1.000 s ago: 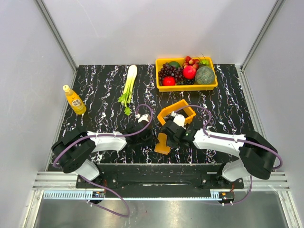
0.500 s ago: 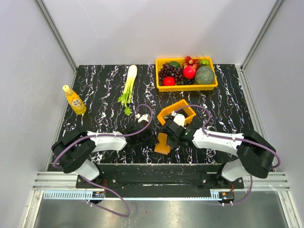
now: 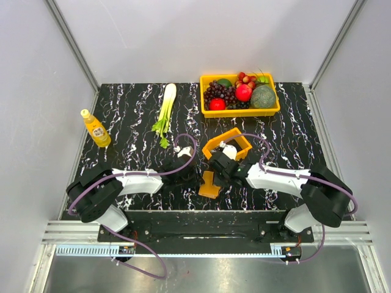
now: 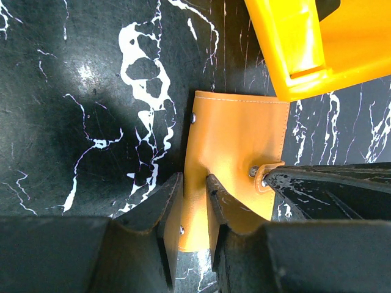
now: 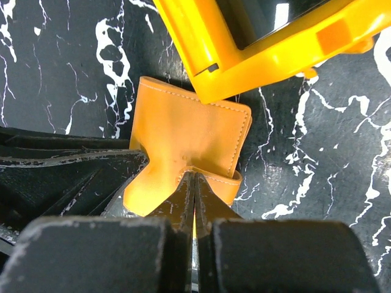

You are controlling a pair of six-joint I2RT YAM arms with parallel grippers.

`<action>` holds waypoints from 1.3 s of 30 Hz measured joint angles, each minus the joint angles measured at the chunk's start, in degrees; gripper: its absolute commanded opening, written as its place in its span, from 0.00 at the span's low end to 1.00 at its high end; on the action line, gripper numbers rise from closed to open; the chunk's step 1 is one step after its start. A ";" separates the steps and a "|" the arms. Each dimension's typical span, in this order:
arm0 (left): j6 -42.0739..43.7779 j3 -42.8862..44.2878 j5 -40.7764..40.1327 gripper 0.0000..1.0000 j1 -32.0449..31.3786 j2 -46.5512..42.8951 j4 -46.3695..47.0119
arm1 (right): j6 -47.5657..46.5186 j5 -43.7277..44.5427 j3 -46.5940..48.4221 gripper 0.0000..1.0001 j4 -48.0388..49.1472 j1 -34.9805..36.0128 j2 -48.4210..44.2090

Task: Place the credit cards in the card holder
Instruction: Close the card holder at the center of the board.

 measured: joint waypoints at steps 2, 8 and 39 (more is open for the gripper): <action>-0.02 0.00 0.00 0.25 0.00 0.00 0.00 | 0.02 -0.72 -0.09 0.00 0.17 0.00 0.33; -0.02 0.00 0.00 0.25 0.00 0.00 0.00 | 0.04 -0.96 -0.44 0.00 0.79 -0.04 0.42; 0.00 0.00 -0.02 0.25 0.02 0.02 -0.04 | -0.52 0.13 0.46 0.00 1.90 -0.13 2.89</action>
